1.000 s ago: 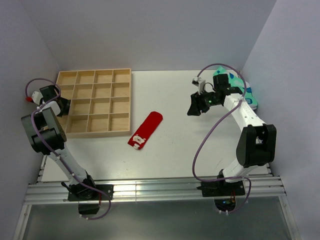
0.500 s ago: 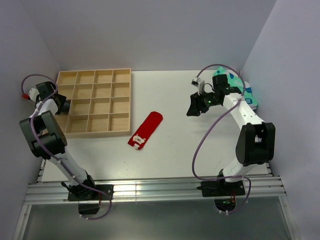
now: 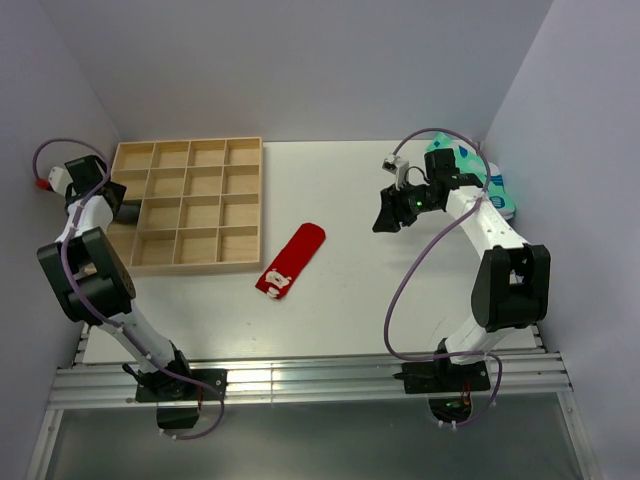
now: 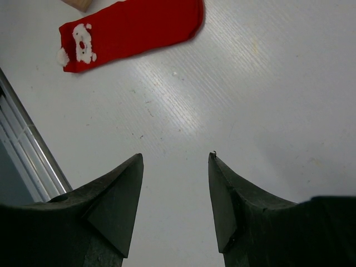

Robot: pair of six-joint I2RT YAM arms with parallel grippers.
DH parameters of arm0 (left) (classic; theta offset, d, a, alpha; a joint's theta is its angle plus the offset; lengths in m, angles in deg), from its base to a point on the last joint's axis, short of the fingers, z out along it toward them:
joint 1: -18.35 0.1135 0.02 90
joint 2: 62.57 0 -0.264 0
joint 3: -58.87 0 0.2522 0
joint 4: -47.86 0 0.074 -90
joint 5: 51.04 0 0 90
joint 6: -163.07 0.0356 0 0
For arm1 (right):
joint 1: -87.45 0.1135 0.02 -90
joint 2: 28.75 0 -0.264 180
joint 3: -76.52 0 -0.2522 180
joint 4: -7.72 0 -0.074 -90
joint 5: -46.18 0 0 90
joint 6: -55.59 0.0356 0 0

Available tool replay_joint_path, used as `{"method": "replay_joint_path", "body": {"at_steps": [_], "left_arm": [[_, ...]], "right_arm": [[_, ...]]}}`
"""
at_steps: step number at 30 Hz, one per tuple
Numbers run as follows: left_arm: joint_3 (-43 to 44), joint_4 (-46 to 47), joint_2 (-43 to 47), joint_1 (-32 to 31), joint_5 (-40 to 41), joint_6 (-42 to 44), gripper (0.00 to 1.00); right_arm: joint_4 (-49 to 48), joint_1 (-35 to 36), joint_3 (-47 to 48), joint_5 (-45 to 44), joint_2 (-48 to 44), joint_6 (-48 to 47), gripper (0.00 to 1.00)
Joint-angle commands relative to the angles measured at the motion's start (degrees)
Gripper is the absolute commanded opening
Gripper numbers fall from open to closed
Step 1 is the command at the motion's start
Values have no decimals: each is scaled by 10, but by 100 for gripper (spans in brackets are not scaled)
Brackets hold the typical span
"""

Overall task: Roll the socks
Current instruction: Place the sock in the storage box, then roll the sock at the center of the board.

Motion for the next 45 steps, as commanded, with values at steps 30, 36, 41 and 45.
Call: {"method": "replay_joint_path", "body": {"at_steps": [30,36,41,45], "left_arm": [[-245,-54,620,-337,-139,-71,47],[-208,-73,626,-337,-148,-61,47],[-203,-75,633,-337,-150,-54,48],[-197,-75,629,-337,-152,-48,48]], "right_arm": [[-231,423,-80,-267,-66,92,56],[-281,494,-63,-345,19,122,54],[-295,533,-24,-377,82,141,54],[-302,551,-8,-407,112,144,54]]}}
